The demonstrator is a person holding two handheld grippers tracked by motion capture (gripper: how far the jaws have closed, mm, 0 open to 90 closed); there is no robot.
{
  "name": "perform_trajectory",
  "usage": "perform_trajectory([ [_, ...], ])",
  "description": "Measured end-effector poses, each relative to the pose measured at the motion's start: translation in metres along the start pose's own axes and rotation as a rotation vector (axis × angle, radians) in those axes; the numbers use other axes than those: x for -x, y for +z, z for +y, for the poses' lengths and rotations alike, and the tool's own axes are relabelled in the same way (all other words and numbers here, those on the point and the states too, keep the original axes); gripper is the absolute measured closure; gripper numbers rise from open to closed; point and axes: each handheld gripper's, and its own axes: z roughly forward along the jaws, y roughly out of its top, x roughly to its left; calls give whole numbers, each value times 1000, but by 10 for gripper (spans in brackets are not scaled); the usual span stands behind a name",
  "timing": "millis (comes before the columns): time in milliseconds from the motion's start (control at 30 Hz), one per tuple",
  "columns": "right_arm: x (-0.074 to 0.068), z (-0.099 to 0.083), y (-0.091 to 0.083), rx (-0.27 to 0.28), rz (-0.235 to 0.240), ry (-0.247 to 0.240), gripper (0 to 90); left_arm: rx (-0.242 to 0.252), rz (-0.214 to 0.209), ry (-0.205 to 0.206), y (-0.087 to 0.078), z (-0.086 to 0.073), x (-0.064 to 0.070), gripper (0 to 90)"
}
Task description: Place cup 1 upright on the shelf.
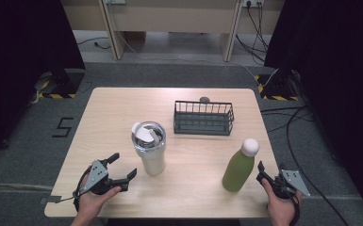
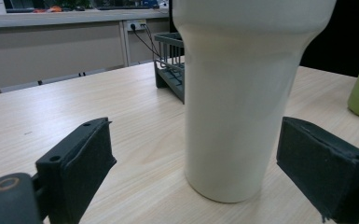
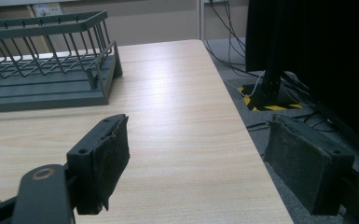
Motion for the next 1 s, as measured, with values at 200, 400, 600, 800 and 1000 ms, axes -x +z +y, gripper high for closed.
perform_trajectory([
  [200, 0, 1, 0, 3, -2, 3, 214, 7, -19, -10, 1, 2, 5, 86],
  [400, 0, 1, 0, 4, -6, 3, 214, 26, -58, -33, 6, 7, 14, 66],
  [600, 0, 1, 1, 2, -10, 5, 213, 26, -68, -26, 12, 11, 21, 45],
  [800, 2, 1, 1, 8, -15, 5, 213, 19, -53, -50, 21, 13, 26, 28],
  [1000, 2, 2, 0, 13, -20, 6, 212, 13, -16, -44, 34, 16, 34, 16],
])
